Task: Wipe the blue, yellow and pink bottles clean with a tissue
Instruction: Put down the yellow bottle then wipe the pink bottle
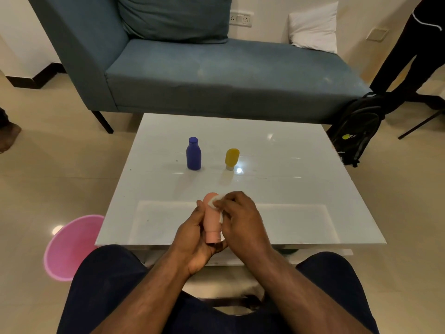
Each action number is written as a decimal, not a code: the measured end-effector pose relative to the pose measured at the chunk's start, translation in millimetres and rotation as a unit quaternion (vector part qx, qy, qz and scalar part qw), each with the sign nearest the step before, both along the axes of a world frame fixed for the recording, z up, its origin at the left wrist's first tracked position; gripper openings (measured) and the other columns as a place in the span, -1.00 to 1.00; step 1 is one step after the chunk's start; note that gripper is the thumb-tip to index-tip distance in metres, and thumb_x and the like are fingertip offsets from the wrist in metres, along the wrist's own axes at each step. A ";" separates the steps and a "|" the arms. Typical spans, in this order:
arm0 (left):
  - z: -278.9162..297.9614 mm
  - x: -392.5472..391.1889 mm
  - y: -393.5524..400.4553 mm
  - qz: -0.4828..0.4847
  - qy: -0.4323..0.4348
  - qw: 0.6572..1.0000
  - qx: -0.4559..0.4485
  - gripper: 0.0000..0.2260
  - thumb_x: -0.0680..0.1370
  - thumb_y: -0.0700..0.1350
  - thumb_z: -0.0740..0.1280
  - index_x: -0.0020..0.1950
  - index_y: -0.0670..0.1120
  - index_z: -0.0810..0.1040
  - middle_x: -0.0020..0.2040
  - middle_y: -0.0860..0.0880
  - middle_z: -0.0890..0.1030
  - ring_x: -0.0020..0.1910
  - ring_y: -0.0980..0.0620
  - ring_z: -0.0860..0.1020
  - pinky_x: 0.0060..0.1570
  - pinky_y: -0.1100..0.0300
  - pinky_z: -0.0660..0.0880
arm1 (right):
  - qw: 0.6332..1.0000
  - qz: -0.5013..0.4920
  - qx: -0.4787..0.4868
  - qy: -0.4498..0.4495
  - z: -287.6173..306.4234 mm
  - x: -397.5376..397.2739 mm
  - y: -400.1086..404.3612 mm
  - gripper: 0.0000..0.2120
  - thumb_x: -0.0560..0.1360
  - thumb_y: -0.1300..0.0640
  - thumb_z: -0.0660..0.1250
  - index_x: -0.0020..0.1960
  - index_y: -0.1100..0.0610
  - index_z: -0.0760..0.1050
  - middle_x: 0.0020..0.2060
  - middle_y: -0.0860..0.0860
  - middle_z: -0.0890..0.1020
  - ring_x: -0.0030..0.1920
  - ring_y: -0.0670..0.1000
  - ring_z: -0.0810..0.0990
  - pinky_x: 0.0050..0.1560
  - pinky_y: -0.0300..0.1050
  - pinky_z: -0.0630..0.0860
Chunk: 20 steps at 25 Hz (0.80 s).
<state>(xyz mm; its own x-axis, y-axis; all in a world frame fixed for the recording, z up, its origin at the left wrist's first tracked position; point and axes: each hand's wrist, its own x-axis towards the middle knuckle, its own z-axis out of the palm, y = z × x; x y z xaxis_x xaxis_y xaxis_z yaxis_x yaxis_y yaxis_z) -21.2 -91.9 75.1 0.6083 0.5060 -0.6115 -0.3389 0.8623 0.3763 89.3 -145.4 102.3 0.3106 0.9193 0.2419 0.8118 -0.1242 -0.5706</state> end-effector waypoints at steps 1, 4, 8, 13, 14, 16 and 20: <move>0.2 -0.5 0.3 0.004 -0.003 1.000 -0.004 -0.48 0.59 0.21 0.21 0.41 -0.10 0.45 0.26 -0.25 0.63 0.25 -0.27 0.58 0.23 -0.28 0.49 | 1.000 -0.003 -0.005 -0.005 0.2 -0.6 0.9 -0.75 0.49 0.23 0.30 0.15 0.12 0.58 0.08 0.02 0.54 0.10 0.00 0.48 0.08 -0.11 0.51; -2.9 -5.2 5.4 0.013 0.000 1.000 -0.013 -0.40 0.59 0.25 0.19 0.39 -0.19 0.48 0.20 -0.25 0.65 0.20 -0.24 0.63 0.19 -0.18 0.54 | 0.997 0.066 -0.026 -0.044 1.9 -23.0 -21.0 -0.71 0.48 0.22 0.32 0.19 0.08 0.54 0.12 0.03 0.55 0.12 0.02 0.47 0.08 -0.15 0.50; -6.1 -4.5 6.4 0.018 0.007 1.000 -0.001 -0.43 0.60 0.22 0.19 0.42 -0.19 0.45 0.24 -0.22 0.64 0.19 -0.21 0.63 0.10 -0.14 0.61 | 0.994 0.096 -0.011 -0.053 -4.8 -17.0 -27.4 -0.71 0.44 0.25 0.33 0.14 0.08 0.57 0.06 0.03 0.58 0.05 0.03 0.49 0.00 -0.09 0.54; -12.9 -6.1 10.2 0.037 0.005 0.999 -0.018 -0.37 0.52 0.19 0.30 0.50 -0.10 0.37 0.32 -0.22 0.59 0.27 -0.23 0.59 0.13 -0.18 0.60 | 0.996 0.077 -0.023 -0.029 -7.0 -23.6 -29.6 -0.70 0.42 0.28 0.36 0.13 0.08 0.58 0.04 0.01 0.59 0.03 0.01 0.51 0.00 -0.13 0.54; -13.9 -6.9 11.5 0.037 0.001 0.999 -0.019 -0.34 0.48 0.18 0.34 0.51 -0.07 0.36 0.32 -0.21 0.59 0.27 -0.23 0.59 0.15 -0.18 0.59 | 0.994 0.101 -0.016 -0.040 -7.6 -26.8 -34.2 -0.70 0.41 0.29 0.38 0.13 0.08 0.58 0.03 0.01 0.60 0.01 0.00 0.52 -0.02 -0.17 0.54; -12.6 -5.4 10.5 0.051 -0.003 0.999 -0.007 -0.33 0.44 0.13 0.35 0.52 -0.05 0.35 0.29 -0.21 0.61 0.20 -0.22 0.63 0.08 -0.19 0.61 | 0.995 0.093 0.001 -0.032 -9.0 -18.0 -31.3 -0.70 0.41 0.30 0.39 0.11 0.09 0.59 0.02 0.00 0.61 0.01 -0.02 0.53 0.01 -0.22 0.52; -8.0 -1.1 8.6 0.081 -0.015 0.996 -0.024 -0.45 0.57 0.11 0.28 0.48 -0.14 0.38 0.21 -0.23 0.64 0.06 -0.21 0.67 -0.06 -0.15 0.66 | 0.998 0.015 0.012 0.054 -8.7 -9.9 -17.8 -0.75 0.49 0.26 0.29 0.11 0.08 0.60 0.04 -0.06 0.58 0.06 -0.13 0.52 0.13 -0.23 0.50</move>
